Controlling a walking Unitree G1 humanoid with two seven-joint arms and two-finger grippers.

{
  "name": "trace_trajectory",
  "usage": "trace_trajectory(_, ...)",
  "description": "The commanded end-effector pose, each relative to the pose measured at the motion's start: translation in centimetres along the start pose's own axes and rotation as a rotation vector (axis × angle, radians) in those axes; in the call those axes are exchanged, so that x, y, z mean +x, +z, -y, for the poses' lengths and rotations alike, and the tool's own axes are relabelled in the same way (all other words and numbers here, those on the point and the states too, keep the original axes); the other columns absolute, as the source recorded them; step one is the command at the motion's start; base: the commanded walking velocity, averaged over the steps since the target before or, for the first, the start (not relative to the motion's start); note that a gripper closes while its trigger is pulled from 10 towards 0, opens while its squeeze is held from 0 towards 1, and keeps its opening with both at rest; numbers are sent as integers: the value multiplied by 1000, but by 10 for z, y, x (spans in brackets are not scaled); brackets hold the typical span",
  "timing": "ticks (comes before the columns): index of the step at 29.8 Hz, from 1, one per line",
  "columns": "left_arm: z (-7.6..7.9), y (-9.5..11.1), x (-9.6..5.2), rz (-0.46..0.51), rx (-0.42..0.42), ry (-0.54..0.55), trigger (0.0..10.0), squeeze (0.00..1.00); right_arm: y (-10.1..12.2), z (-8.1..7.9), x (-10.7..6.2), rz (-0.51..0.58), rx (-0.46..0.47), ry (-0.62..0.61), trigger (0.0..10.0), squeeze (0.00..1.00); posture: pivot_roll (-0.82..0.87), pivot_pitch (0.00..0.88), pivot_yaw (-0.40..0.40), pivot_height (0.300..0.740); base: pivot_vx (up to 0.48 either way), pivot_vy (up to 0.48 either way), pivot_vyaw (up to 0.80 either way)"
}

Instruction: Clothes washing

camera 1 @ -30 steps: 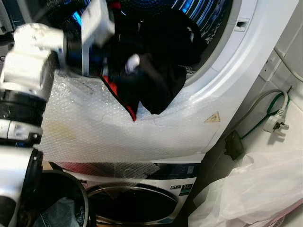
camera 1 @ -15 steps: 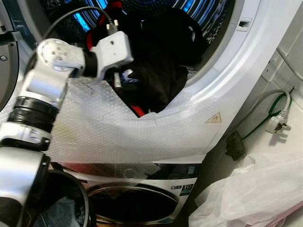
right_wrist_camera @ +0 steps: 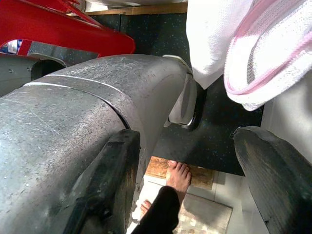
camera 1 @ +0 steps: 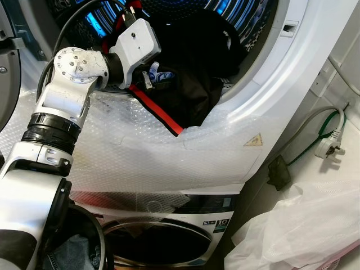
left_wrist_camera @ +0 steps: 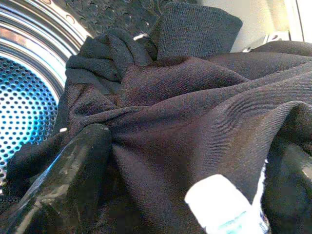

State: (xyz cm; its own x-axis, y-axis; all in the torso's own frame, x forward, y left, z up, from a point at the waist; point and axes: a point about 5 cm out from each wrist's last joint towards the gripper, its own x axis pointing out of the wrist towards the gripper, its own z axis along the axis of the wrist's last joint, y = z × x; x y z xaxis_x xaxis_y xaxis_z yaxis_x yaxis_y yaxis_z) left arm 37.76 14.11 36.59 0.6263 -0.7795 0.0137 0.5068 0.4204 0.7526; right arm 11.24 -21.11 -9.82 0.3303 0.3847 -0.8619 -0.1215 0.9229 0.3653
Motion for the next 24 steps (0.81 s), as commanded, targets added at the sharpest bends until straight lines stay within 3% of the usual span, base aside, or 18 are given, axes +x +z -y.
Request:
trace_trajectory(1,-5,7,0,18,17,8,10000,0,49,-130,49,178,-78,484,10000,0,-30,0,145,740,0,0,0)
trace_trajectory(24,-5,7,0,18,17,8,10000,0,49,-130,49,178,-78,484,10000,0,-30,0,145,740,0,0,0)
